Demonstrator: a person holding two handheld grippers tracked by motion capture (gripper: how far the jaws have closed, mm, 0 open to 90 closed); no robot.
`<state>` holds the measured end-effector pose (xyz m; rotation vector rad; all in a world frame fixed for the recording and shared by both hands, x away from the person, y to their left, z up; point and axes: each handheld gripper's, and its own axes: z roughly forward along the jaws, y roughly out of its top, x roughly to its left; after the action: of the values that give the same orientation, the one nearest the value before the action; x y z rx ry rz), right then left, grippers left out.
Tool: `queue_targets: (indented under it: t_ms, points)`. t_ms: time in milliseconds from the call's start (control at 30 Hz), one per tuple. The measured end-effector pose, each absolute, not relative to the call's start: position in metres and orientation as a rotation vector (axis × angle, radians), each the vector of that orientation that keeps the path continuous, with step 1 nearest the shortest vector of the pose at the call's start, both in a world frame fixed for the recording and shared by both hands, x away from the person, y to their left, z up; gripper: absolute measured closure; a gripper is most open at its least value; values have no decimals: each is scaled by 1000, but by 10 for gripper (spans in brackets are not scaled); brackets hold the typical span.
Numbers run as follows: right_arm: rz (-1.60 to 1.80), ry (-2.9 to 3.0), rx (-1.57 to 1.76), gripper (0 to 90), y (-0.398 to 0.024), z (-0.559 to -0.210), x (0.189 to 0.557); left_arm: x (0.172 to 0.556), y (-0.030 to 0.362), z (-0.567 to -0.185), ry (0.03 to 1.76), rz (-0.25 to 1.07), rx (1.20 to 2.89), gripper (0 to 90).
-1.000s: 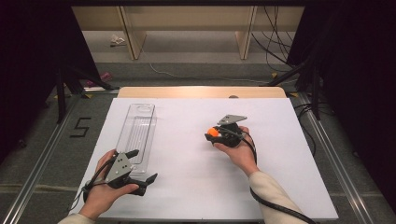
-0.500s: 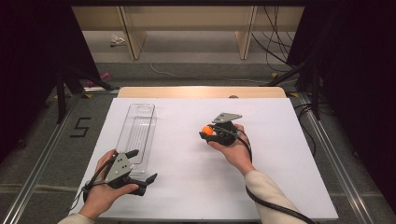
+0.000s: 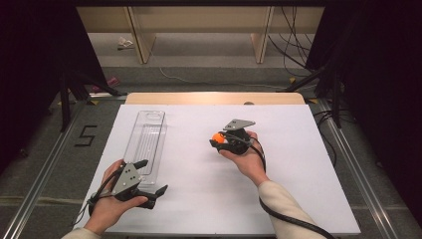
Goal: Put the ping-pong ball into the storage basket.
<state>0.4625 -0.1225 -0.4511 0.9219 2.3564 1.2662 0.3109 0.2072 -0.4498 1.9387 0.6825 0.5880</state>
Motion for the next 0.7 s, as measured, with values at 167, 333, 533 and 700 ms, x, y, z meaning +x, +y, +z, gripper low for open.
queue_targets:
  t_ms: [167,333,533,700]
  points:
    - [1273,2355,915,513,-120,-450,463,311,207,-450,682,588,1938,6]
    - [1274,2356,910,513,-117,-449,463,311,207,-450,682,588,1938,5]
    - [1276,2356,906,513,-114,-449,462,311,207,-450,682,587,1938,5]
    - [1279,2357,897,513,-111,-448,462,311,207,-450,681,587,1938,5]
